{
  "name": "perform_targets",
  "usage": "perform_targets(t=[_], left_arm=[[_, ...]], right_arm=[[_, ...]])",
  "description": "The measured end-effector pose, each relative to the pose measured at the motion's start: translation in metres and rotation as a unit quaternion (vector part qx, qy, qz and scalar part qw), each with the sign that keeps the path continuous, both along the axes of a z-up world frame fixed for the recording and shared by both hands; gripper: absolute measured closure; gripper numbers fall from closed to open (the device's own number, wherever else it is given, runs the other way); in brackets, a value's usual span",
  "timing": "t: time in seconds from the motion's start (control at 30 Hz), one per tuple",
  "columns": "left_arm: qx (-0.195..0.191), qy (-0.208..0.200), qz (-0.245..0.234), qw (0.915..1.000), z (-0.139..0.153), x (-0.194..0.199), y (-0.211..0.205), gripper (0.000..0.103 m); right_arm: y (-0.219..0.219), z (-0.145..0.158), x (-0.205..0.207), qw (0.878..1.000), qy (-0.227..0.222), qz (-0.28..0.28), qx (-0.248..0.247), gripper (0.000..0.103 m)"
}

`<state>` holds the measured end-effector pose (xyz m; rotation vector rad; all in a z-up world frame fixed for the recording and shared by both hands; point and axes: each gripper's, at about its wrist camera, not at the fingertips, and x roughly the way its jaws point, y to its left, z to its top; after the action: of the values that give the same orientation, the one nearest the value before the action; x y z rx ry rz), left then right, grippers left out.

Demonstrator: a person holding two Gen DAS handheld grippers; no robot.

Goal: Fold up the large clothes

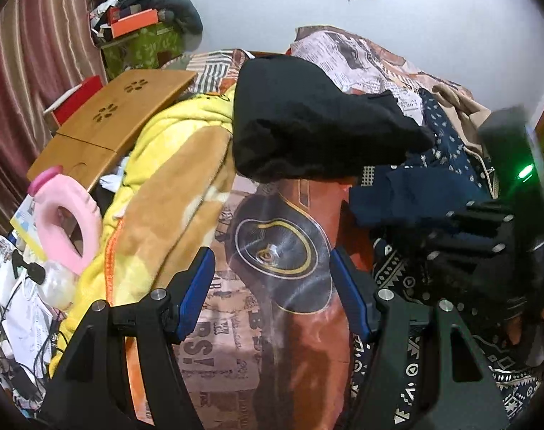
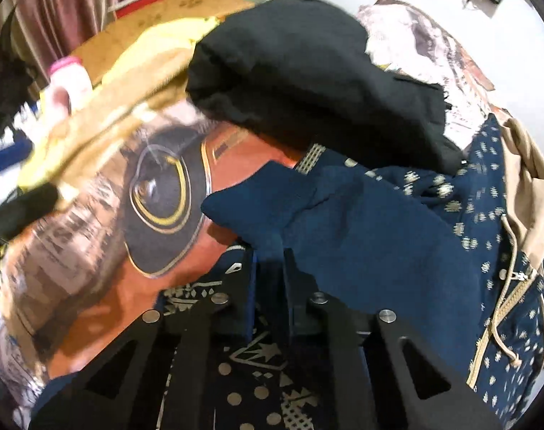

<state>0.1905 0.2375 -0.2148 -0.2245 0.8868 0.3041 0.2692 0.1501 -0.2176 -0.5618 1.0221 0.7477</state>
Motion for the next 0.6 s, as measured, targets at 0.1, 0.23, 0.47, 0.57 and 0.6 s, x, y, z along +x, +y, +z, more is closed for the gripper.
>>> perform_targets(t=[0.1, 0.23, 0.47, 0.57, 0.6], left_arm=[[-0.002, 0.011, -0.008, 0.9999, -0.005, 0.003, -0.005, 0.038], [0.001, 0.02, -0.025, 0.9995, -0.009, 0.006, -0.016, 0.038], [0.003, 0.023, -0.054, 0.9983, -0.007, 0.015, -0.039, 0.038], [0.004, 0.024, -0.065, 0.9976, -0.006, 0.021, -0.05, 0.038], [0.004, 0.024, -0.067, 0.9975, -0.006, 0.023, -0.053, 0.038]], right_arm=[[-0.011, 0.02, 0.001, 0.999, -0.007, -0.017, 0.03, 0.094], [-0.036, 0.062, 0.005, 0.995, -0.035, -0.048, 0.08, 0.094], [-0.099, 0.136, 0.02, 0.974, -0.094, -0.123, 0.169, 0.095], [-0.133, 0.157, 0.022, 0.961, -0.116, -0.159, 0.194, 0.095], [-0.146, 0.162, 0.021, 0.957, -0.123, -0.172, 0.201, 0.095]])
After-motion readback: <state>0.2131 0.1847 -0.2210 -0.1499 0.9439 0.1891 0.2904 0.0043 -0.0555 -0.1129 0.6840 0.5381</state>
